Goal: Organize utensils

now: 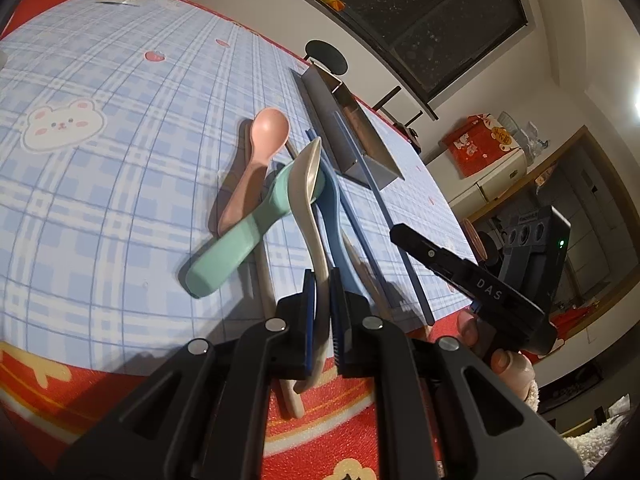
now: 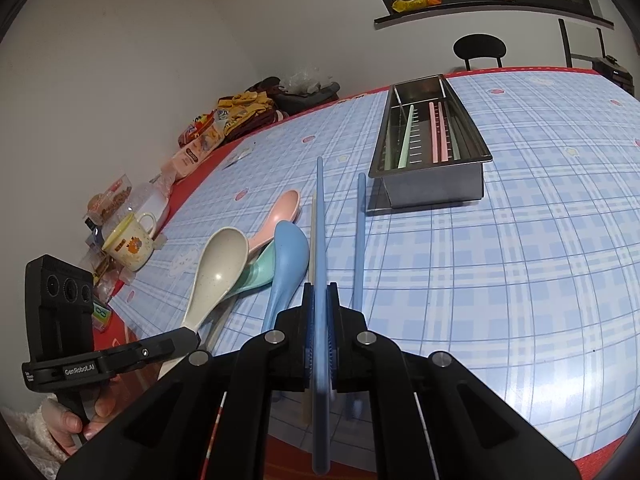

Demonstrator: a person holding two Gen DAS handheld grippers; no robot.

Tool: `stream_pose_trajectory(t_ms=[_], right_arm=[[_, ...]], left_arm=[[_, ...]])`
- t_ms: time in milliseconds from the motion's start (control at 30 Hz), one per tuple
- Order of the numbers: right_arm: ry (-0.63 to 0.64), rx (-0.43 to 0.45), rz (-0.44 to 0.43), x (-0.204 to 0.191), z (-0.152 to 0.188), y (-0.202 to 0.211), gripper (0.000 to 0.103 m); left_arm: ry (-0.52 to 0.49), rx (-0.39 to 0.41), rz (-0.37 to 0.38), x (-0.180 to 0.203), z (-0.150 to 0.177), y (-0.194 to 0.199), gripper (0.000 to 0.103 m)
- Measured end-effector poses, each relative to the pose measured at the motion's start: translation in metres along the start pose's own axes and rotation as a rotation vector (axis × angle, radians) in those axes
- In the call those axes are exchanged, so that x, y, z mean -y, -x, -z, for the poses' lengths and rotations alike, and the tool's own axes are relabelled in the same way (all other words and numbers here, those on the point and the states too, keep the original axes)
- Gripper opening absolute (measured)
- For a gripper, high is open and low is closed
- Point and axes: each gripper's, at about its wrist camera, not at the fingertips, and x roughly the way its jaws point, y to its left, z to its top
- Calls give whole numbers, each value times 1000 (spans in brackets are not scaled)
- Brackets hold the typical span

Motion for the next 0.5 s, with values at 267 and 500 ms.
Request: stream_pose_trajectory(t_ms=[267,500], right_arm=[[-85,10,-44,17,-4,6,7],[-123,22,-85,22,-22,12,7]], left_arm=[[-20,22,-11,7,-22,11,11],[-33,16,-12,16,-45,8,11]])
